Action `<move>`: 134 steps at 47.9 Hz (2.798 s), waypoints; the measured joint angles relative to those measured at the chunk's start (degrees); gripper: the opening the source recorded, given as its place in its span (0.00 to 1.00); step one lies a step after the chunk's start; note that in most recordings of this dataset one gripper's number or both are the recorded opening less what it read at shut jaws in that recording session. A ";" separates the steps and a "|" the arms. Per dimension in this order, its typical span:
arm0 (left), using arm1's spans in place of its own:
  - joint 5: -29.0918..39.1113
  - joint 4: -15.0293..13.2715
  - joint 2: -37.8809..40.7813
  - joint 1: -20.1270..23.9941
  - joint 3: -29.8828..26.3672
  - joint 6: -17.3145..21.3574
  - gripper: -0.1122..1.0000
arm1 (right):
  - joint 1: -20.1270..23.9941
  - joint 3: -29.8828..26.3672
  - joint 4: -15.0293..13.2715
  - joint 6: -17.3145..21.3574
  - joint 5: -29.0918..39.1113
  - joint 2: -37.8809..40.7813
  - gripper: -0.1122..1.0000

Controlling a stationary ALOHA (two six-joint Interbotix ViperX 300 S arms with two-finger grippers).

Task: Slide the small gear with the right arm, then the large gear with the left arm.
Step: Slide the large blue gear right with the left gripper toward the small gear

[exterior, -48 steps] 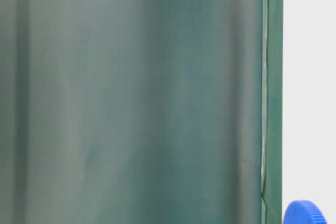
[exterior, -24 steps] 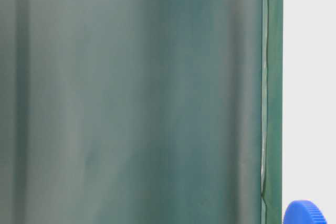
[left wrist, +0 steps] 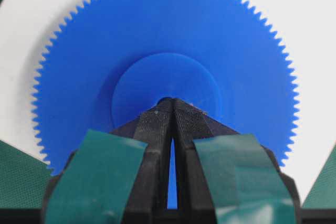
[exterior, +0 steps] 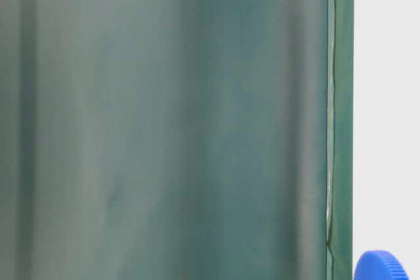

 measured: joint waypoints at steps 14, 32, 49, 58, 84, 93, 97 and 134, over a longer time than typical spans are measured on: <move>-0.79 0.00 1.93 -0.09 -0.09 -0.09 0.10 | -0.09 0.00 0.09 0.00 0.00 0.00 0.55; -3.52 0.00 2.46 0.00 0.18 0.18 0.10 | 0.00 0.00 0.00 0.00 -0.09 0.00 0.56; -4.57 0.00 5.19 0.00 0.26 0.18 0.10 | -0.09 0.00 0.00 0.00 -0.09 0.00 0.56; -3.25 0.00 5.98 0.00 -0.44 0.18 0.10 | 0.00 0.09 0.00 0.00 -0.09 0.00 0.55; 2.90 0.00 5.98 0.00 -2.20 0.00 0.10 | 0.00 0.09 0.00 0.09 -0.09 0.00 0.55; 1.41 0.18 8.44 -1.32 -4.13 -0.09 0.10 | 0.09 0.09 0.00 0.09 -0.09 0.00 0.55; 0.26 0.26 10.90 -3.08 -6.24 -0.09 0.10 | 0.09 0.09 0.00 0.09 -0.09 0.00 0.56; 7.82 0.26 45.26 -14.06 -53.79 4.04 0.10 | 0.35 1.67 0.00 0.09 -3.69 -0.26 0.56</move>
